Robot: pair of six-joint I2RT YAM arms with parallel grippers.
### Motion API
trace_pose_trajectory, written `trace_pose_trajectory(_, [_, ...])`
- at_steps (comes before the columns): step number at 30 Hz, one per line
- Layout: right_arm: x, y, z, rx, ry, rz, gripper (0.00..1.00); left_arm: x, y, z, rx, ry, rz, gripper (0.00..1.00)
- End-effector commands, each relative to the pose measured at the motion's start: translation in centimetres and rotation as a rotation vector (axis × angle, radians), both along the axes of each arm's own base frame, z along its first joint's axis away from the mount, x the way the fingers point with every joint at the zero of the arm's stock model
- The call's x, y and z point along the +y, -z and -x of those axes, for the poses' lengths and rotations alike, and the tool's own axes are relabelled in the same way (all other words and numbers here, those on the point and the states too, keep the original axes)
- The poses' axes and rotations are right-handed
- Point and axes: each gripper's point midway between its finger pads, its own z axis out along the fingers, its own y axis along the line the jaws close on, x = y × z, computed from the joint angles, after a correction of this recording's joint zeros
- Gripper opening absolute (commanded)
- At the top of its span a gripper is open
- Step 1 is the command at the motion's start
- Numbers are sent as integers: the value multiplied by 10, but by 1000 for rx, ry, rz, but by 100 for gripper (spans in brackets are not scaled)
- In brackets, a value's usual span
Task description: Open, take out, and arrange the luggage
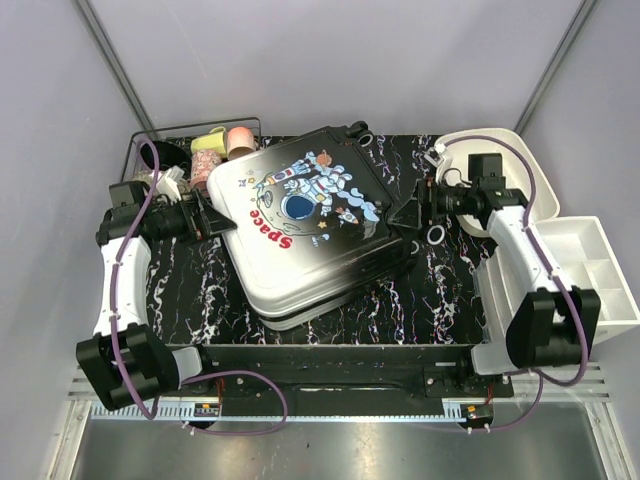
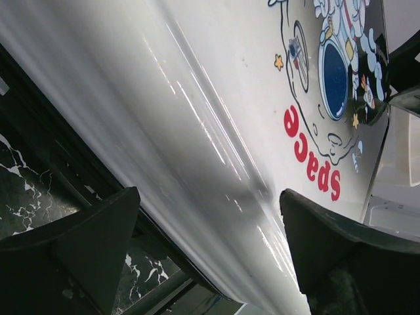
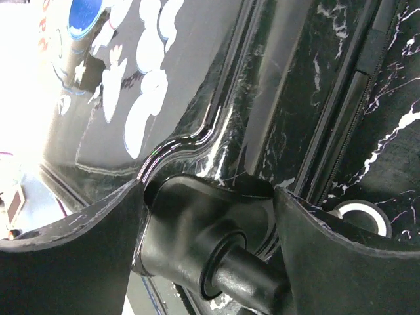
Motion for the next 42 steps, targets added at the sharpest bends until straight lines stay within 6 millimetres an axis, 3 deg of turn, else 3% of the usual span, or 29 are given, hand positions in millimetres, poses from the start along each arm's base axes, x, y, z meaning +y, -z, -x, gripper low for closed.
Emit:
trace_pose_trajectory(1, [23,-25,93,123,-163,-158,80,-6,-12,-7,-55,38,30,91])
trace_pose_trajectory(8, [49,-23,169,181,-286,-186,71,-21,-10,-18,-59,97,-33,90])
trace_pose_trajectory(13, [64,-25,194,167,-351,-189,83,-53,-11,-35,-98,211,-103,84])
trace_pose_trajectory(14, [65,-24,194,155,-348,-178,85,-56,-6,-41,-83,224,-105,83])
trace_pose_trajectory(16, [68,-25,188,126,-346,-174,89,-59,-15,-53,-108,235,-115,80])
trace_pose_trajectory(21, [74,-46,169,-47,-368,-165,97,-49,-24,-80,-176,229,-196,79])
trace_pose_trajectory(25, [44,-56,155,-234,-259,-48,98,-47,-37,-78,-227,259,-214,80])
trace_pose_trajectory(27, [17,-60,135,-295,-164,-25,96,-47,-43,-72,-267,281,-223,80])
trace_pose_trajectory(30, [-7,-62,112,-288,-97,-28,89,-50,-48,-62,-310,316,-226,81])
trace_pose_trajectory(32, [-10,-58,100,-242,-103,-36,86,-51,-49,-55,-322,324,-230,81])
trace_pose_trajectory(36, [-17,-30,88,-247,-140,44,63,-43,-48,-39,-292,317,-219,82])
trace_pose_trajectory(38, [-23,-6,101,-202,-180,98,59,-41,-50,-28,-285,323,-208,85])
trace_pose_trajectory(42, [-35,44,118,-323,-342,227,56,-40,-50,-15,-291,334,-211,86])
